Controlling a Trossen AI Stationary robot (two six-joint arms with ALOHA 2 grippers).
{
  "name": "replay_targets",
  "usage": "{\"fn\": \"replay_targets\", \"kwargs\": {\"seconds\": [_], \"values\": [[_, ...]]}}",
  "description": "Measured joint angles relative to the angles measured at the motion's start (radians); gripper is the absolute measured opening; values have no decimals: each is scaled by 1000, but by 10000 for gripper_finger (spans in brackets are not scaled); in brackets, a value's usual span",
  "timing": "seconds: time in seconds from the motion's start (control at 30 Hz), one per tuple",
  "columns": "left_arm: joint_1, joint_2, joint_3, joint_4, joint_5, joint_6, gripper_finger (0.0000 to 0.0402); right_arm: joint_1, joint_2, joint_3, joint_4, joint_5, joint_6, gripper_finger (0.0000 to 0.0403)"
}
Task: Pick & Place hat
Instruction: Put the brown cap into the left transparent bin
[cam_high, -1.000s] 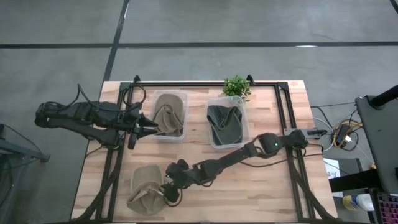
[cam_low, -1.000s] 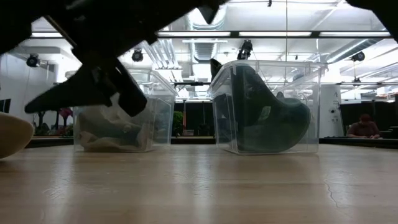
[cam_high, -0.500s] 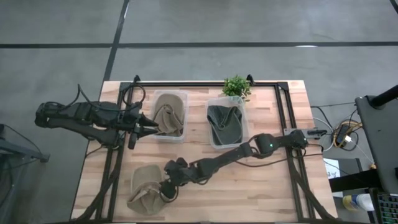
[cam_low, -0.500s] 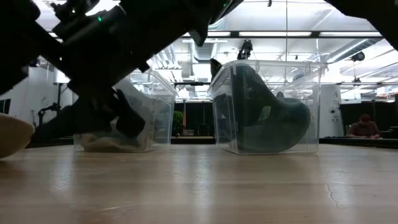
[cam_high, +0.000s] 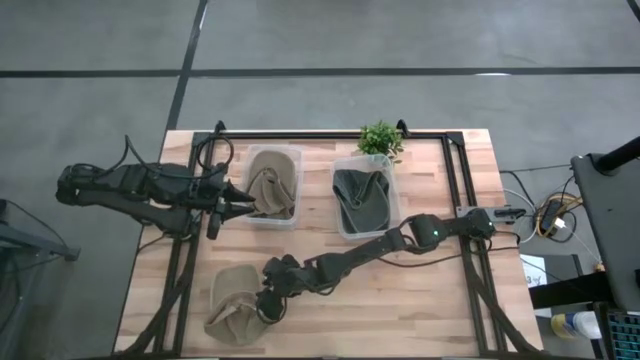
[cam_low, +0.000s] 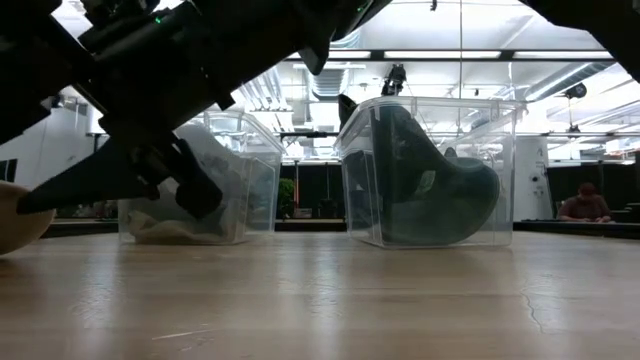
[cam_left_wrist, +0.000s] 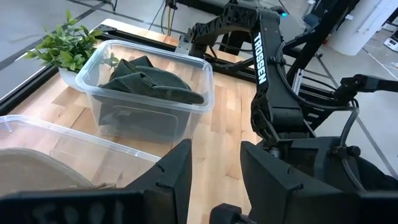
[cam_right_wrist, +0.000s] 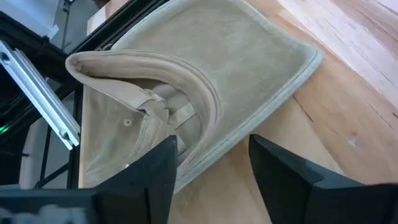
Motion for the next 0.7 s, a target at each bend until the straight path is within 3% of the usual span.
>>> {"fn": "replay_targets", "kwargs": {"seconds": [0.13, 0.33, 0.7], "values": [[0, 0, 0, 0, 0, 0, 128, 0, 0, 0, 4, -1, -3, 140], [0, 0, 0, 0, -5, 0, 128, -2, 0, 0, 1, -18, -12, 27], [0, 0, 0, 0, -8, -1, 128, -2, -11, 10, -13, -19, -56, 10]]}}
